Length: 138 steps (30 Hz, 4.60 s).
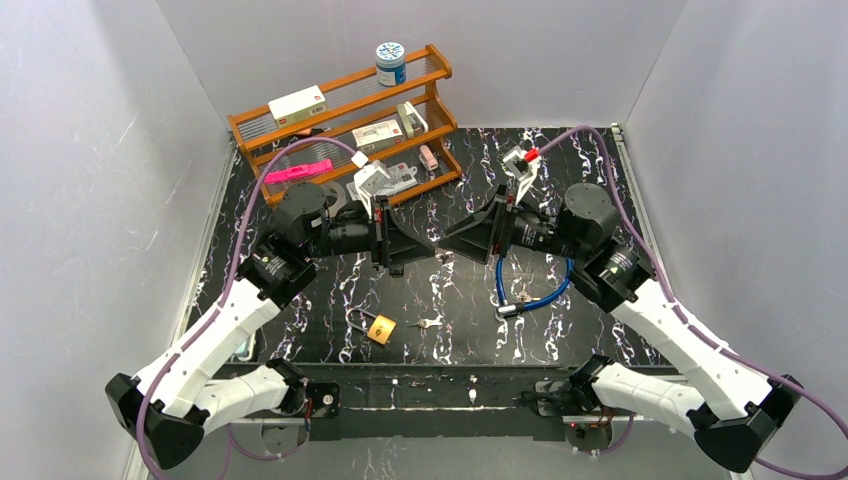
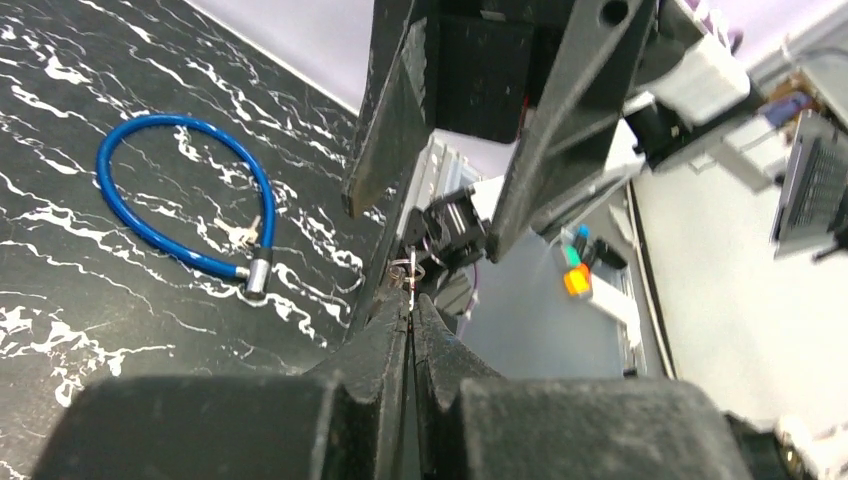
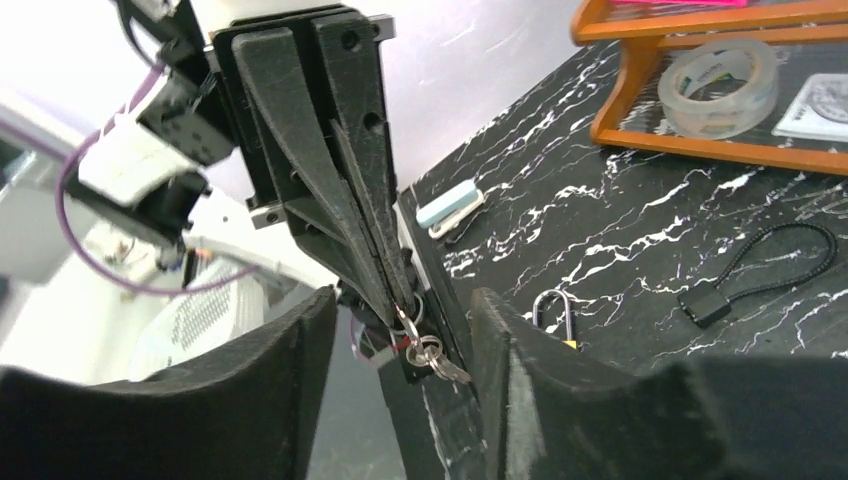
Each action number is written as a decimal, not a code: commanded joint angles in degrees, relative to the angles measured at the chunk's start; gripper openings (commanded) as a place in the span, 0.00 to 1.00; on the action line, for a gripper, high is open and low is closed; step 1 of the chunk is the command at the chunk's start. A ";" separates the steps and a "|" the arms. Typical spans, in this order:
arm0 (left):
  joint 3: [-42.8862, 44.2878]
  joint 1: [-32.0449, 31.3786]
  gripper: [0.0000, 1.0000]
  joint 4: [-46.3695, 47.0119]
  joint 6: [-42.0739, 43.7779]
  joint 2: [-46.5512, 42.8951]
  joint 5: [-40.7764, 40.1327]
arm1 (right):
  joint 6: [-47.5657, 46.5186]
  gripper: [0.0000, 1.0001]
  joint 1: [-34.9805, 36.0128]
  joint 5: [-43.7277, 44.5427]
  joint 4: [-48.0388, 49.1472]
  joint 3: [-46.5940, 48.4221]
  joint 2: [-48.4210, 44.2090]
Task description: Unlock with the key
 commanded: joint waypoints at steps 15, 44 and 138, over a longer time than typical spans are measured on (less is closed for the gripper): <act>4.29 -0.26 0.00 -12.20 12.41 0.58 9.89 | -19.70 0.35 -0.30 -25.29 -13.49 9.79 9.52; 5.11 -0.27 0.00 -14.89 16.03 1.57 10.37 | -21.61 0.24 -0.36 -24.87 -14.60 9.67 11.27; 26.62 0.55 0.00 -51.46 -16.68 43.10 -46.90 | 1.85 0.01 -0.47 15.44 10.41 -32.82 -10.57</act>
